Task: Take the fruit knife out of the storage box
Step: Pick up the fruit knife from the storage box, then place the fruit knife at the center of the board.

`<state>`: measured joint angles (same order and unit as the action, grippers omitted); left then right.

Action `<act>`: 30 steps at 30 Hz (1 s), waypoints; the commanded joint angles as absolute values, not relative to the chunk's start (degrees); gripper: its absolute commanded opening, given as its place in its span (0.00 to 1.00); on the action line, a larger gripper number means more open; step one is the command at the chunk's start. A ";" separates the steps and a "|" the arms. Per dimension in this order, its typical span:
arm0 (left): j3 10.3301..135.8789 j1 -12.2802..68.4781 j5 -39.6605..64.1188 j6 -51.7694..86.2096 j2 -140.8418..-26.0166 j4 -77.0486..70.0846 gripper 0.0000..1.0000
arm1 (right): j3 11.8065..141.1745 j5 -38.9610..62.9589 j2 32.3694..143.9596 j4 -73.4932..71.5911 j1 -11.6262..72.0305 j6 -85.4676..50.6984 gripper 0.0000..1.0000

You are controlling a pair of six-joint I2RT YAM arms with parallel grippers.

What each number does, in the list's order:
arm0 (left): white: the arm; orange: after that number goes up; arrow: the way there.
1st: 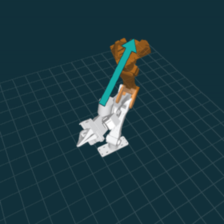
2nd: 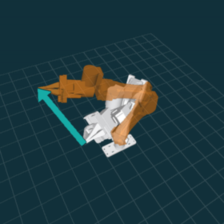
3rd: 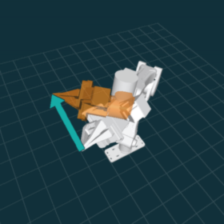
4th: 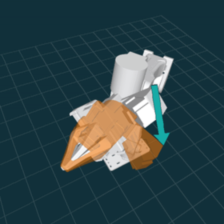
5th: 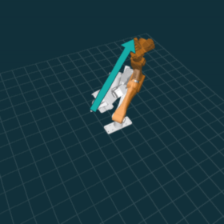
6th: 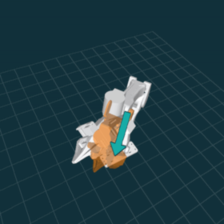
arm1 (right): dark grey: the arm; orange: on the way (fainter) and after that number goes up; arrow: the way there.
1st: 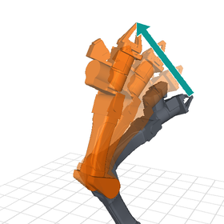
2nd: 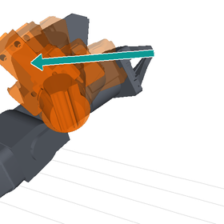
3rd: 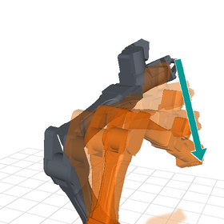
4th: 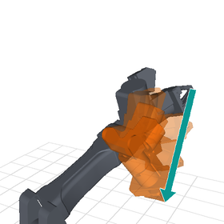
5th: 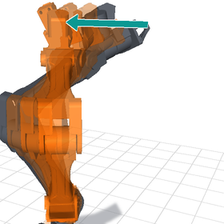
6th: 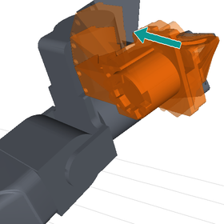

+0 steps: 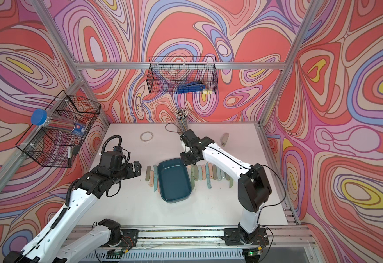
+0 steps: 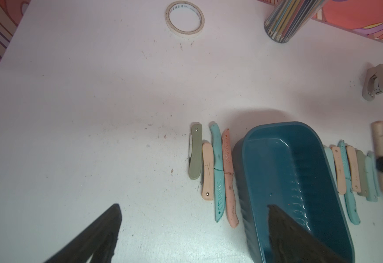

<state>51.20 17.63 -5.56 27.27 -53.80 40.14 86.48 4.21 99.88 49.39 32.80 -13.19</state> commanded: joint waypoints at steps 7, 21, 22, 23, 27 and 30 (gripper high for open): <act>50.72 17.35 -2.66 27.77 -54.66 38.42 1.00 | 71.70 -1.55 91.59 51.10 7.59 -17.97 0.15; 50.36 17.35 -2.01 28.02 -55.31 38.83 1.00 | 68.41 -6.24 100.68 54.29 -1.05 -16.48 0.16; 50.27 17.40 -2.00 28.04 -55.20 38.84 1.00 | 68.36 -6.93 100.96 54.14 -1.05 -16.52 0.16; 50.21 17.32 -2.01 28.04 -55.11 38.85 1.00 | 68.45 -7.35 101.17 54.22 -1.05 -16.39 0.16; 50.19 17.36 -1.92 28.03 -55.18 38.64 1.00 | 68.72 -6.17 103.32 53.55 -1.05 -16.09 0.16; 50.21 17.35 -1.83 28.08 -55.52 38.67 1.00 | 69.08 -5.51 104.42 53.51 -1.05 -15.83 0.17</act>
<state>50.85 17.63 -2.33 27.27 -55.27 39.13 68.31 -5.39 103.04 53.56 -1.06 -16.43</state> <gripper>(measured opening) 0.997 0.227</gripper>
